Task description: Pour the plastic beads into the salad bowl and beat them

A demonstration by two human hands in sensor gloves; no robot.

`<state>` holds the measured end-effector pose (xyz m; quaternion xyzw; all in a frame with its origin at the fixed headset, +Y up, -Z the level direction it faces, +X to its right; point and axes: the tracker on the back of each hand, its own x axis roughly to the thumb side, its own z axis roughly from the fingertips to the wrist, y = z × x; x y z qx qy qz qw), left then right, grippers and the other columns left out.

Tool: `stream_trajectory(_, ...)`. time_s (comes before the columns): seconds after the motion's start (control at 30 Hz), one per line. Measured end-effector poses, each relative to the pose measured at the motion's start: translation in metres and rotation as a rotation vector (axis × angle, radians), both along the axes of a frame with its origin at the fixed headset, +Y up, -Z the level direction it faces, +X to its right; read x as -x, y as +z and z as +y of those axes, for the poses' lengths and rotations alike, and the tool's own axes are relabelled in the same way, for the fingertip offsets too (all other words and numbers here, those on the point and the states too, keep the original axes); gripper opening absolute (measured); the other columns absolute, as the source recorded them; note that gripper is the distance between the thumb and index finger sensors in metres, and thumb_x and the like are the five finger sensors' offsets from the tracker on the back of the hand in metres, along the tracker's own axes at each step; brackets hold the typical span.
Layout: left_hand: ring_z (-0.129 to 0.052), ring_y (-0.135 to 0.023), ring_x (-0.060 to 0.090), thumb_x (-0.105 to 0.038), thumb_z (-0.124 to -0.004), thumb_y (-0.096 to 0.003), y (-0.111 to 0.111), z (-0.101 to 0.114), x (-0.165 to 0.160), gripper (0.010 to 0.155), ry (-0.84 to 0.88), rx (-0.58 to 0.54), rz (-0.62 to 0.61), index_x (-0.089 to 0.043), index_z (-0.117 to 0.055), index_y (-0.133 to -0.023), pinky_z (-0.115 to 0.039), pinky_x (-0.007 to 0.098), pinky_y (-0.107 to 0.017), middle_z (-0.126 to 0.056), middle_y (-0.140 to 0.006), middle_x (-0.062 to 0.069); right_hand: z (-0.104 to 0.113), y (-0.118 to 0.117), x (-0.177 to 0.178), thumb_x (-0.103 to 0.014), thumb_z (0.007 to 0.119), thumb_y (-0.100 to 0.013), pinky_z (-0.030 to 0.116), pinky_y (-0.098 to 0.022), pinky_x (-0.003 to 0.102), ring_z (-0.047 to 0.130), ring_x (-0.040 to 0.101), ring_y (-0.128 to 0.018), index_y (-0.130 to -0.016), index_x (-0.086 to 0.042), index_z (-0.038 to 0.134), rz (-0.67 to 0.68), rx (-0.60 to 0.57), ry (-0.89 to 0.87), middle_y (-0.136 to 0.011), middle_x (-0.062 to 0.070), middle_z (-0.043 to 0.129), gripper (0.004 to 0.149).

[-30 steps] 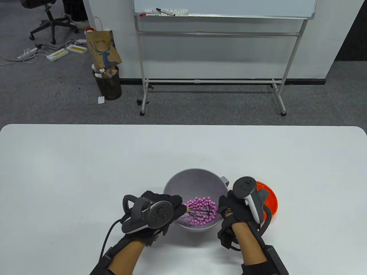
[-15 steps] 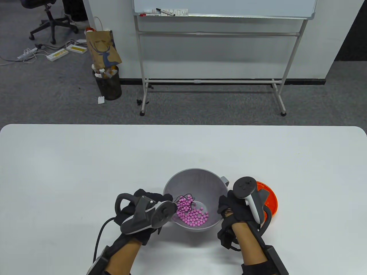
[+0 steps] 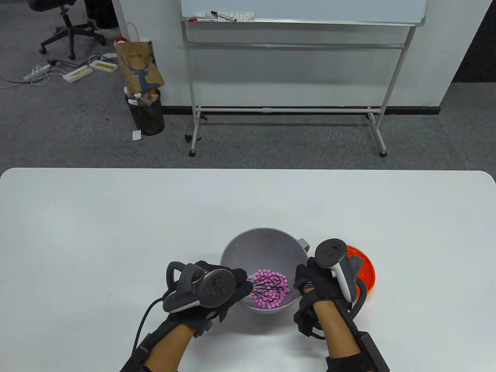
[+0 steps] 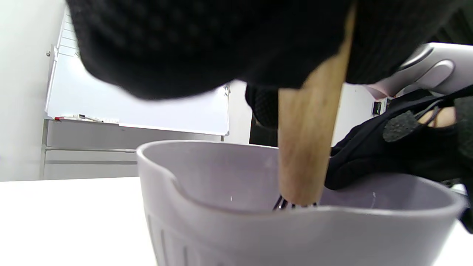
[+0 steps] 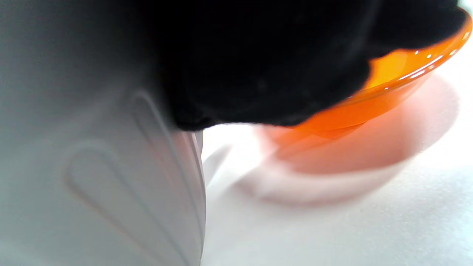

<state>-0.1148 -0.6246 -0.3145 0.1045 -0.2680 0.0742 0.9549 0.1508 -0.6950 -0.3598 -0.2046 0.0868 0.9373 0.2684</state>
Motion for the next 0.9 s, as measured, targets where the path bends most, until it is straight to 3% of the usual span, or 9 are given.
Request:
stream_trajectory(0.17,-0.101,-0.012,0.005,-0.062,-0.084,-0.0426,-0.002,-0.008,0.006,0.046,0.017,-0.101,0.1,-0.031,-0.098,-0.073,-0.09,0.037,-0.043,-0.102,-0.021,-0.013,0.0,0.0,0.0,-0.046,0.08,-0.048,0.085,-0.015,0.035,0.102,0.015,-0.006,-0.084,-0.011,0.084,-0.003,-0.002,0.002,-0.043,0.003,0.102,0.051)
stream_trajectory(0.3,-0.1,-0.009,0.005,-0.061,-0.087,-0.0409,-0.009,-0.011,0.014,0.048,0.009,-0.088,0.134,-0.031,-0.096,-0.076,-0.091,0.037,-0.042,-0.101,-0.02,-0.013,0.0,0.0,0.0,-0.046,0.08,-0.048,0.085,-0.016,0.035,0.102,0.015,-0.006,-0.085,-0.011,0.084,-0.003,-0.002,0.002,-0.043,0.003,0.102,0.051)
stream_trajectory(0.63,-0.099,-0.007,0.007,-0.06,-0.091,-0.0397,-0.002,0.012,0.014,0.044,-0.133,-0.08,0.133,-0.029,-0.1,-0.07,-0.091,0.037,-0.042,-0.101,-0.016,-0.011,-0.001,0.0,0.0,-0.046,0.08,-0.048,0.085,-0.016,0.035,0.102,0.015,-0.006,-0.084,-0.011,0.084,-0.004,-0.001,0.001,-0.043,0.003,0.102,0.051)
stream_trajectory(0.9,-0.098,-0.006,0.007,-0.058,-0.089,-0.0419,0.001,0.018,0.011,0.044,-0.007,0.114,0.001,-0.025,-0.1,-0.07,-0.091,0.037,-0.044,-0.1,-0.016,-0.01,-0.001,0.0,0.0,-0.046,0.08,-0.048,0.086,-0.018,0.036,0.102,0.014,-0.006,-0.084,-0.011,0.084,-0.006,-0.001,0.002,-0.043,0.003,0.102,0.051)
